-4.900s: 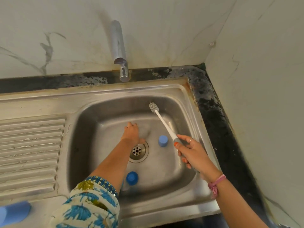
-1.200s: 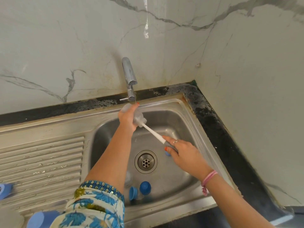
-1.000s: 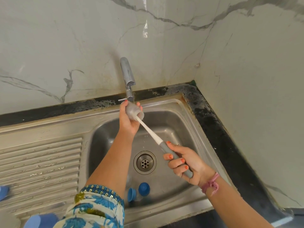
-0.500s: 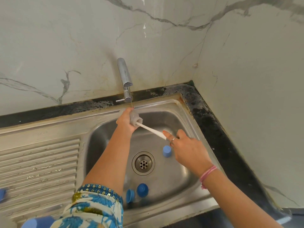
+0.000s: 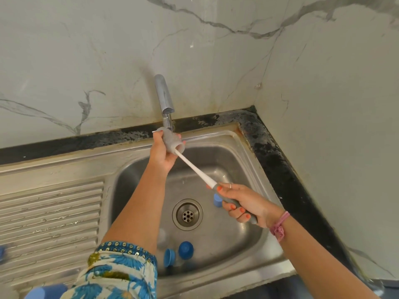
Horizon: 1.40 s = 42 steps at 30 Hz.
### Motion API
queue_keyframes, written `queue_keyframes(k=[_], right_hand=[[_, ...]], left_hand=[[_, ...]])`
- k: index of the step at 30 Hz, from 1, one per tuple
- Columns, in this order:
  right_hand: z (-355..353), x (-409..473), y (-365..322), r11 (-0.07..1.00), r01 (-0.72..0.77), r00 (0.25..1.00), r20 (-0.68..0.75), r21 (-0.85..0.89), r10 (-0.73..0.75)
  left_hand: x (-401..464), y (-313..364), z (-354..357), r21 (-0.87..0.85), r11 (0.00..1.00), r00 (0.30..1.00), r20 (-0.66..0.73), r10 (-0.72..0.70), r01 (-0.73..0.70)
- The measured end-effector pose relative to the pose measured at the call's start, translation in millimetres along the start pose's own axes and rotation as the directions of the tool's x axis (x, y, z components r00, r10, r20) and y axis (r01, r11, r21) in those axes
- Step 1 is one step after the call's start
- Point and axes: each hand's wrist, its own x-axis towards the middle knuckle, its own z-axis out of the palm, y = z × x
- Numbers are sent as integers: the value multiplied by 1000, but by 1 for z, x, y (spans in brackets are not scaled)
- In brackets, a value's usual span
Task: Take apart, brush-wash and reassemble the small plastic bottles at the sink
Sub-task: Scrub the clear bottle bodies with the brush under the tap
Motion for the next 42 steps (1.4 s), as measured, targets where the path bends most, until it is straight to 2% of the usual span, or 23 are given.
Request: queue_keyframes(k=[2, 4, 6, 9, 11, 13, 15, 16, 18, 19, 21, 23, 25, 27, 29, 30, 31, 32, 34, 36, 37, 39, 42], right_hand=[[-4, 1, -4, 820, 1, 961, -227, -572, -159], [-5, 2, -7, 389, -119, 879, -279, -914, -387], [1, 4, -4, 7, -267, 804, -227, -964, -550], [3, 11, 8, -112, -313, 795, -196, -943, -575], [6, 13, 17, 53, -229, 817, -221, -972, -532], [12, 10, 13, 511, 34, 889, -207, -859, -408], [9, 8, 5, 903, 128, 968, -149, -410, -204], [3, 6, 0, 991, 64, 996, -61, -119, -71], [-8, 4, -4, 923, -144, 969, 239, 357, 59], [-10, 5, -1, 850, -237, 924, 379, 471, 48], [-5, 10, 7, 767, -339, 846, 533, 545, -5], [1, 10, 13, 782, -321, 855, 519, 535, -4], [4, 7, 12, 888, -217, 924, 378, 405, 54], [4, 2, 3, 999, -54, 995, 82, -5, 55], [5, 0, -6, 821, 28, 975, -167, -570, -149], [8, 0, -7, 698, 36, 950, -193, -715, -247], [13, 1, -3, 674, 58, 937, -192, -736, -290], [19, 2, 1, 753, 108, 940, -180, -650, -290], [27, 2, 4, 984, 136, 981, -123, -117, -150], [28, -2, 2, 882, -47, 994, 107, 469, -4], [27, -2, 2, 793, -145, 971, 240, 592, -1], [25, -1, 3, 781, -199, 942, 336, 592, -15], [18, 2, 3, 982, -40, 995, 98, 187, 22]], left_hand=[[5, 1, 1, 149, 989, 999, -38, -10, 16], [-2, -6, 3, 245, 969, 992, -123, 4, 26], [-7, -16, 7, 181, 983, 986, -164, 25, 5], [-7, -16, 10, 218, 975, 981, -195, 10, 33], [-5, -10, 9, 258, 963, 986, -161, -41, 82], [-10, -8, 8, 194, 974, 992, -56, -111, 120], [-9, -10, -1, 45, 993, 992, 69, -109, 106], [-9, -10, -6, -45, 996, 988, 139, -67, 74], [-6, -12, -10, -202, 977, 977, 209, -28, 71], [-5, -12, -10, -272, 958, 973, 227, -31, 94], [-8, -13, -5, -307, 948, 976, 216, -16, 83], [-10, -13, -2, -262, 964, 985, 171, 0, 46], [-9, -11, -4, -221, 974, 988, 155, -22, 57], [-9, -11, -7, -133, 989, 992, 115, -56, 71], [-6, -20, -10, 85, 996, 1000, -17, -26, 27], [-4, -22, -12, 169, 986, 996, -83, 28, -14], [0, -25, -16, 201, 979, 993, -105, 55, -33], [-1, -23, -18, 176, 984, 997, -66, 46, -33], [-8, -14, -17, 75, 997, 999, 50, 9, -13], [-8, -8, -20, -23, 1000, 989, 147, 18, -15], [-9, -5, -20, -73, 997, 977, 210, 34, -19], [-7, 2, -19, -113, 994, 961, 273, 37, -6], [-6, 15, -23, -25, 999, 987, 160, -24, 28]])
